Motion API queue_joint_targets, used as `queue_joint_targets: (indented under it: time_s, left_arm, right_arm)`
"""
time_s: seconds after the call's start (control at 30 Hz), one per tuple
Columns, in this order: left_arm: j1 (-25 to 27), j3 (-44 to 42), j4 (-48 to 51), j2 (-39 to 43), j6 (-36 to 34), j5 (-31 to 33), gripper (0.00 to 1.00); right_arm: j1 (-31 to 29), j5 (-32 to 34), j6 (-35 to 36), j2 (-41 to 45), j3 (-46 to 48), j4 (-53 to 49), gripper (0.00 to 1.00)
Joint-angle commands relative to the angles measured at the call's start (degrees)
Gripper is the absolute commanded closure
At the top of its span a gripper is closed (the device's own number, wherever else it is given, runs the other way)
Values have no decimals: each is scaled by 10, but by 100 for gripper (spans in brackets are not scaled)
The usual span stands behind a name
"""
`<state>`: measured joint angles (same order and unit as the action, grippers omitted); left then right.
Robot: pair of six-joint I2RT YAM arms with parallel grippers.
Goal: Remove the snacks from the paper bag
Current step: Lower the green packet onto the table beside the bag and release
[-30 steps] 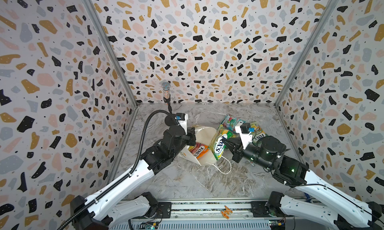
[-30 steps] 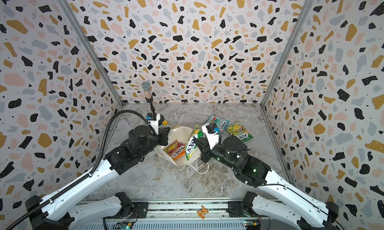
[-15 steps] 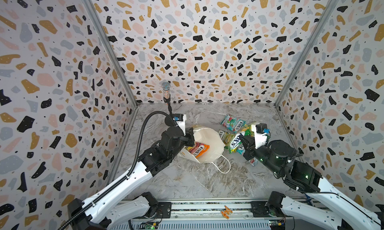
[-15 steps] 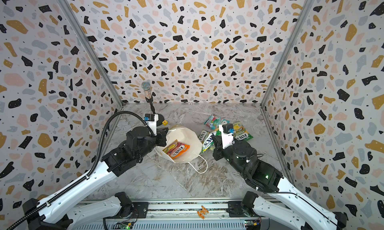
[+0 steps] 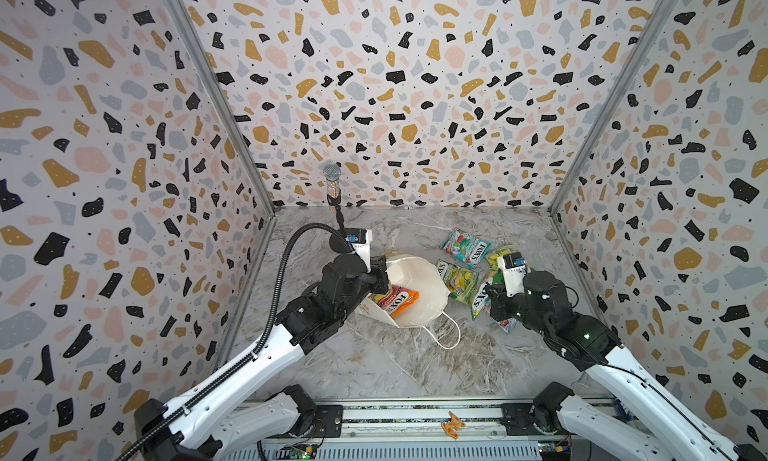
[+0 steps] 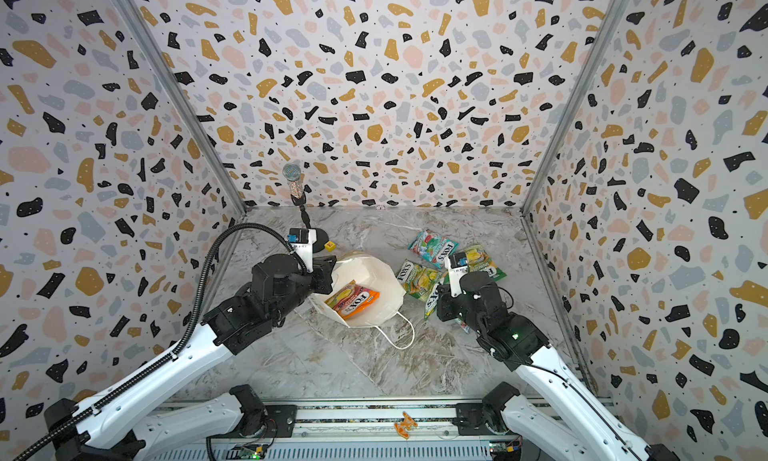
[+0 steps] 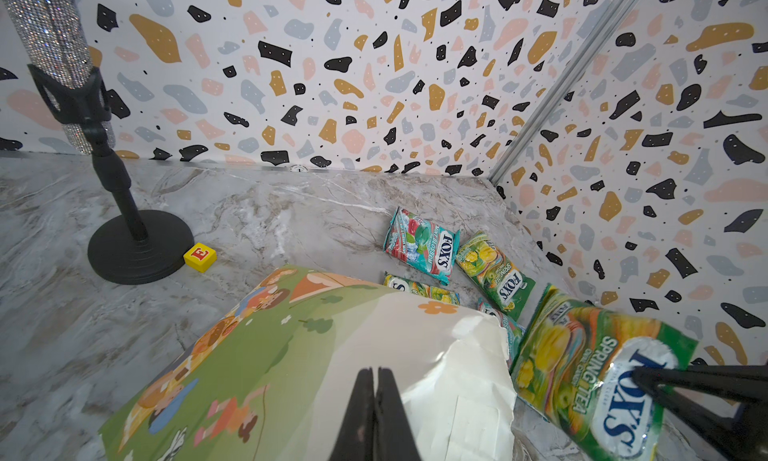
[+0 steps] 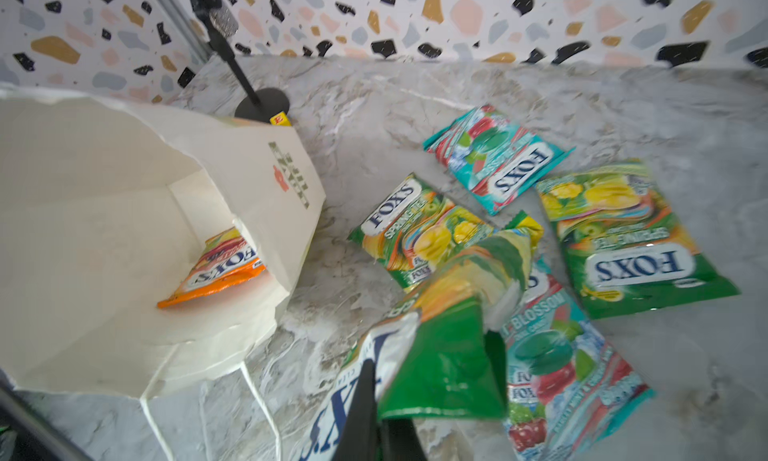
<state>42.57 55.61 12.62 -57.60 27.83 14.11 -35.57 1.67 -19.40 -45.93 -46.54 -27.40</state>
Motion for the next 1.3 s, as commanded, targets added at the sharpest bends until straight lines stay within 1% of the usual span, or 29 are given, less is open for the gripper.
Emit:
queue_joint_targets:
  time_s: [0.0,0.17,0.33,0.6,0.67,0.73,1.07,1.27]
  left_arm:
    - [2,-6,-15,6,-5,4,100]
    - [2,-5,-15,6,-5,6,100]
    - [2,-3,-14,7,-5,8,100]
    - [2,-2,-12,8,-5,7,100]
    - [2,-1,-13,9,-5,7,100]
    - [2,-1,-12,8,-5,7,100]
    - [2,2,-10,7,-7,3,100]
    - [2,-5,-10,14,-6,-7,100]
  right_arm:
    - [2,-100,2,-15,7,43,100]
    - [2,-164,-19,-47,36,104,100]
    - [2,-242,-52,-74,68,186,100]
    - [2,-328,-81,-127,113,307,100]
    - [2,-324,-81,-138,121,316,100]
    - [4,-307,-74,-148,130,313,100]
    - [37,-192,-11,-184,150,224,100]
    - [40,-158,8,-220,147,206,95]
